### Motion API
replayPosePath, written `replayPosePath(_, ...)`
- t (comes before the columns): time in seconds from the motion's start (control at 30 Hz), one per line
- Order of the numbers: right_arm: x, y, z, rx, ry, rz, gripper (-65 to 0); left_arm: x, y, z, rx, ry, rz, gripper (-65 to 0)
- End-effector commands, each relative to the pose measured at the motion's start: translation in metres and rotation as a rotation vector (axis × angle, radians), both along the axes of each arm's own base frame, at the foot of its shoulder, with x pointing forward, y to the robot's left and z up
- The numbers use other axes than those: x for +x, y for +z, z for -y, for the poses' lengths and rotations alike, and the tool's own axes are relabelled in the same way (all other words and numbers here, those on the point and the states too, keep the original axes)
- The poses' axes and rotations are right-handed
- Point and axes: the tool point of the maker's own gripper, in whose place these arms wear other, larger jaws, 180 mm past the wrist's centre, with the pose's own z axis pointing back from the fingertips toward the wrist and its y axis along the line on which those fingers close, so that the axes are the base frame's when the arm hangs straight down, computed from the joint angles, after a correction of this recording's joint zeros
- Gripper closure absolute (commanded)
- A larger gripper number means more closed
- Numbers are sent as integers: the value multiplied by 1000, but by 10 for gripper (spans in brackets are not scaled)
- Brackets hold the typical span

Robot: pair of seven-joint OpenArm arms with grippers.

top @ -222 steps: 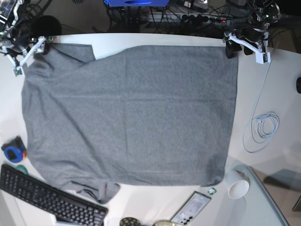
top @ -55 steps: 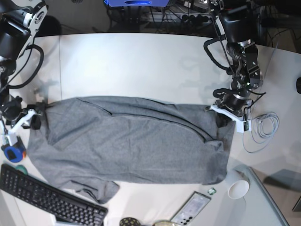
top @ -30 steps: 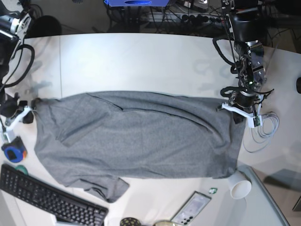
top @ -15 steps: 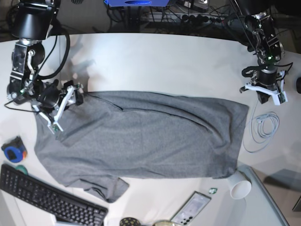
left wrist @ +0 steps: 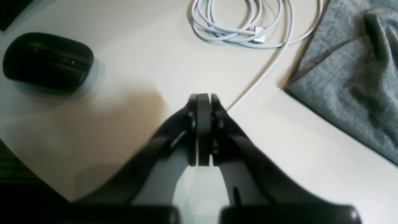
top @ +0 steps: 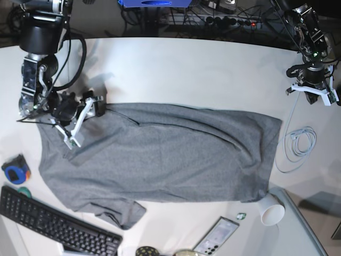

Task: Layout the t-shirt on the table in an organized manner, then fold the t-shirt properly
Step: 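Release the shirt with the right gripper and regrasp a fold nearby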

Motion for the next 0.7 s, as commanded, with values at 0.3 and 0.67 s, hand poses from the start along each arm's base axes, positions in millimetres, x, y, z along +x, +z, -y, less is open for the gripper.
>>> replayPosePath(0.3, 21, 15, -8, 29, -8, 61, -299, 10, 16, -8, 32, -2, 47, 0)
replayPosePath(0.67, 31, 19, -9, 35, -8, 69, -15, 8, 15, -9, 32, 1, 43, 0)
